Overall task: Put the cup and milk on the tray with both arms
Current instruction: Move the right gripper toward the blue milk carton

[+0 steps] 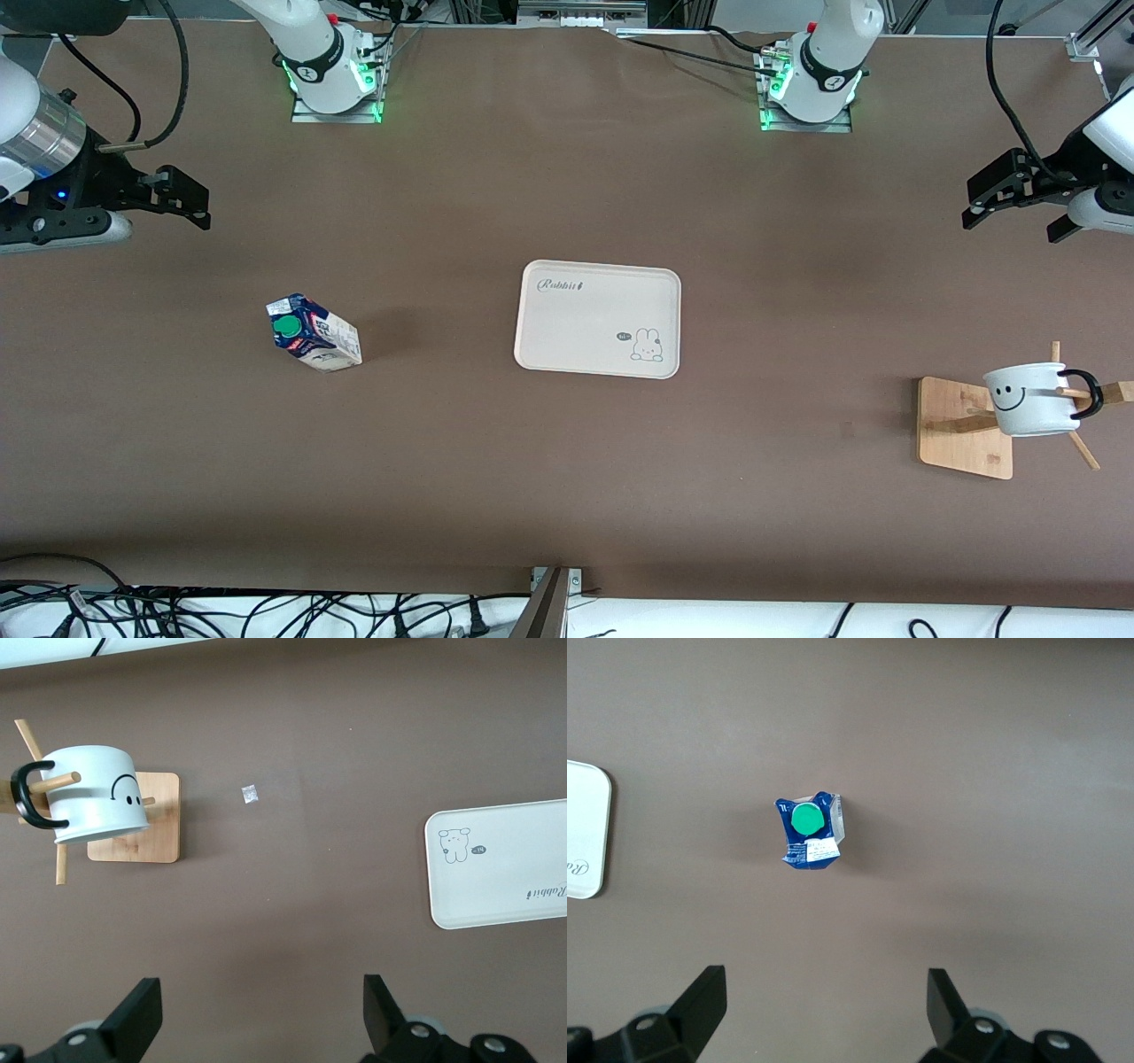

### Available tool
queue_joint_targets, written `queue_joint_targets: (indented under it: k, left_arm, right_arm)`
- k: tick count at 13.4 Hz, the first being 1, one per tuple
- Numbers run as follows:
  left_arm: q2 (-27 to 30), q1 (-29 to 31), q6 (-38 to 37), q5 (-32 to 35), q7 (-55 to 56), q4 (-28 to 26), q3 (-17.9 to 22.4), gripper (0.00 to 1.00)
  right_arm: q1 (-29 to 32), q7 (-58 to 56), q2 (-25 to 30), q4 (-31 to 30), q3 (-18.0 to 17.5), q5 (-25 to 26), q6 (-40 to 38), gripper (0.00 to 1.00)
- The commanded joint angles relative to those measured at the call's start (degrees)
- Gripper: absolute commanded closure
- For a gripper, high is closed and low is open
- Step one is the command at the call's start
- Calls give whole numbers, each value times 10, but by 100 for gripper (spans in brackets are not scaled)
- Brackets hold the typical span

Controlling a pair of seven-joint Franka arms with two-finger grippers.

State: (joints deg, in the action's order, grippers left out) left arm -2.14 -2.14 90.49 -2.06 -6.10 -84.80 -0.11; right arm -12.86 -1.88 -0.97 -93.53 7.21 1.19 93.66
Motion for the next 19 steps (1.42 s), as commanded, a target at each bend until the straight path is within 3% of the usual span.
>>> queue_joint_targets:
  k: [1,9,15,17,19]
  left_arm:
    - [-9,2,-14,-9,-1,22,0,0]
    - [-9,1,-15,-8,-1,21,-4,0]
    - [-9,2,-14,-10,-1,22,-1,0]
    - [-8,2,-14,-9,-1,22,0,0]
    - [-8,2,-14,-9,-1,22,-1,0]
  right_arm:
    - [2,4,5,-2,-1,-18,0,0]
    - [-16,5,-32,4,-7,-11,32,0]
    - [-16,-4,-133,12,-6,-20,48,0]
    - [-15,-8,-167,10,-6,-65,80,0]
    - [-19,-11,-192,9,-6,-73,101,0]
